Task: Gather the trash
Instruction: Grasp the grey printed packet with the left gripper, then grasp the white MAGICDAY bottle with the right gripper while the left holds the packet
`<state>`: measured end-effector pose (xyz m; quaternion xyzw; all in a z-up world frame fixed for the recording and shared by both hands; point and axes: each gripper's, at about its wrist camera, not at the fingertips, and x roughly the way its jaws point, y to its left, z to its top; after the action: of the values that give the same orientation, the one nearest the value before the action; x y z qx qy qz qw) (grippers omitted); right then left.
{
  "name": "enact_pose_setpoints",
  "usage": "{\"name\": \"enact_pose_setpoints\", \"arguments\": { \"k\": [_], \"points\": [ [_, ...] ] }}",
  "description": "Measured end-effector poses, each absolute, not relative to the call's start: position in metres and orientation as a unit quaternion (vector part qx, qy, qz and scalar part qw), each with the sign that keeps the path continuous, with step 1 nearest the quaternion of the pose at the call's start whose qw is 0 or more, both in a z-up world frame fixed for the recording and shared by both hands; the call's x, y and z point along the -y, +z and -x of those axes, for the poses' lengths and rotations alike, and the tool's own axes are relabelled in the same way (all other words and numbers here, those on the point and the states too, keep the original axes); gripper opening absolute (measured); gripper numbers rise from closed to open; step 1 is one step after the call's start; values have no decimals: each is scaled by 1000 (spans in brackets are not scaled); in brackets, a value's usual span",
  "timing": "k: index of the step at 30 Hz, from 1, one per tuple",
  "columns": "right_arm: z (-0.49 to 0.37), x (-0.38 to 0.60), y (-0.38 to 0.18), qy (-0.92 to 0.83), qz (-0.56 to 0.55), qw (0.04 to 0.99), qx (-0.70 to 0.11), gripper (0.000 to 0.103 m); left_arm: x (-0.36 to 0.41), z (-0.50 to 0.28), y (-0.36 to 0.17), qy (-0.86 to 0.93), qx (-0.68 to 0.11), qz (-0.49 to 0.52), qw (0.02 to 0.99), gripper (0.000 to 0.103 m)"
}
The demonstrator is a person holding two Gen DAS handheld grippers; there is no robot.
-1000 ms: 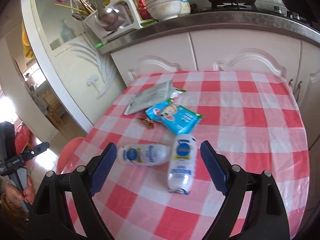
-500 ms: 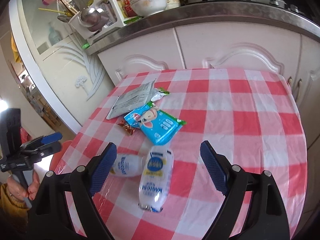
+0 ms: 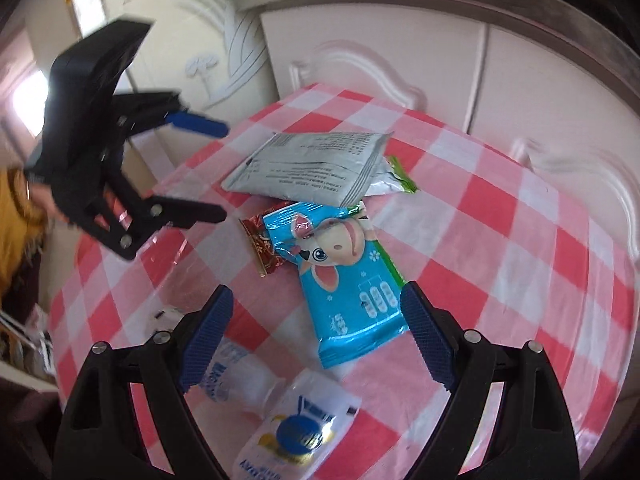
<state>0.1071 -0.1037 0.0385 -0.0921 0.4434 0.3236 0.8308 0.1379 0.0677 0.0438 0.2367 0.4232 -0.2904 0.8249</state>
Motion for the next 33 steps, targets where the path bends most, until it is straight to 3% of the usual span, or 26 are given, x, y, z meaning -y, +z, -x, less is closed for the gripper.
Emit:
{"name": "enact_pose_setpoints", "arguments": {
  "k": [5, 14, 20, 33],
  "points": [
    [-116, 102, 39, 337, 89, 822, -451, 86, -66, -166, 34, -314, -438, -266, 799, 90],
    [-91, 140, 31, 327, -19, 827, -457, 86, -45, -192, 15, -341, -448, -332, 757, 90],
    [-68, 162, 24, 315, -76, 829, -456, 86, -36, -208, 10, -344, -450, -357, 743, 95],
    [-43, 170, 10, 284, -100, 844, -443, 86, -45, -233, 2, -348, -482, -243, 767, 97]
  ]
}}
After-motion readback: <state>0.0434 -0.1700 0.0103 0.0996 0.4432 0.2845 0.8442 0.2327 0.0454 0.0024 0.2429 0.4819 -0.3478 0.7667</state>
